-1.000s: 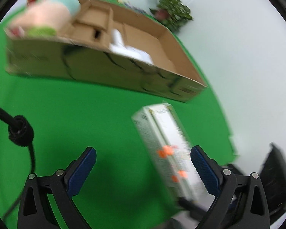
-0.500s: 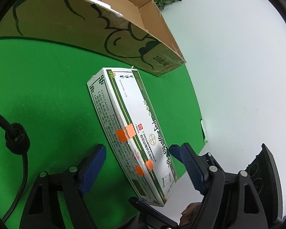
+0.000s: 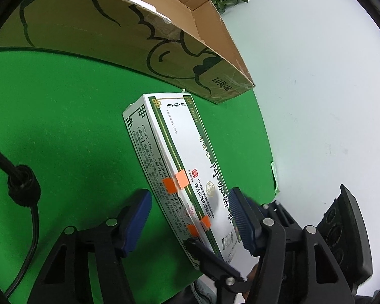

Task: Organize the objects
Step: 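Grasp the medicine box with the right gripper while the left gripper grasps its end, then lift the medicine box with both grippers over the large box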

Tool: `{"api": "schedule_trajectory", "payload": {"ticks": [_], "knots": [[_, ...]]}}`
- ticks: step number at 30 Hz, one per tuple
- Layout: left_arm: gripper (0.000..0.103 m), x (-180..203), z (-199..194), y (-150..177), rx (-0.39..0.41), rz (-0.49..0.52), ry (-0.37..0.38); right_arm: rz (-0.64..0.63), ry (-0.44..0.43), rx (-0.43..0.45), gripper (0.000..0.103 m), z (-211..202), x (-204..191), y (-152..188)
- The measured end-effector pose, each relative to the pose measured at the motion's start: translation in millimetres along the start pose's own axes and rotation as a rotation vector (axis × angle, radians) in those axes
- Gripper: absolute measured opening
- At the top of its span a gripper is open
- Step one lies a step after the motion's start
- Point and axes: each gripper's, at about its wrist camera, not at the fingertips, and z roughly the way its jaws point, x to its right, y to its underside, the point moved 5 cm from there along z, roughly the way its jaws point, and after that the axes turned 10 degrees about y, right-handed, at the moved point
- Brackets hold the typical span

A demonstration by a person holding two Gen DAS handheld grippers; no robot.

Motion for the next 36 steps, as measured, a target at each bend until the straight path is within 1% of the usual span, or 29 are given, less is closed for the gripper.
{"api": "schedule_trajectory", "payload": {"ticks": [2,5,8,10,12,13,18,23,27,30,31,34,36], "knots": [[0.059,-0.9,0.4,-2.7,-0.001,0.002,-0.003,-0.029,-0.009,-0.009,0.063,-0.5,-8.7,2.4],[0.057,-3.2,-0.7,-6.0,0.0,0.001,-0.003,-0.031,-0.001,-0.009,0.062,-2.1,-13.9,3.9],[0.056,-5.6,-1.6,-10.0,0.005,-0.001,-0.007,0.025,-0.033,-0.025,0.061,-1.9,-10.7,1.9],[0.055,-6.5,-1.9,-12.6,0.008,0.003,-0.01,0.077,-0.068,-0.034,0.061,-2.3,-7.9,2.1],[0.051,-8.1,-1.9,-15.6,0.008,0.007,-0.02,0.144,-0.138,-0.047,0.061,-3.2,-3.6,2.5],[0.05,-8.8,-2.0,-17.1,0.008,0.005,-0.019,0.168,-0.175,-0.057,0.061,-3.4,-2.5,2.9],[0.05,-10.8,-1.8,-24.6,0.011,0.006,-0.021,0.214,-0.251,-0.081,0.06,-6.2,-5.9,6.4],[0.048,-10.6,-3.1,-31.8,0.017,0.014,-0.032,0.215,-0.245,-0.079,0.06,-8.0,-9.5,7.9],[0.046,-1.3,-9.9,-41.8,0.042,0.052,-0.042,0.187,-0.216,-0.061,0.06,-12.9,-12.6,4.5],[0.045,11.4,-17.8,-51.4,0.066,0.099,-0.057,0.154,-0.178,-0.024,0.06,-20.5,-15.1,-1.6],[0.043,17.0,-21.6,-56.0,0.081,0.12,-0.073,0.149,-0.171,-0.012,0.06,-22.4,-15.0,-4.5],[0.043,33.4,-31.3,-67.6,0.123,0.181,-0.101,0.139,-0.149,0.043,0.06,-30.7,-14.5,-15.0],[0.043,46.2,-38.9,-78.2,0.147,0.225,-0.112,0.117,-0.117,0.088,0.06,-35.0,-16.3,-25.0]]}}
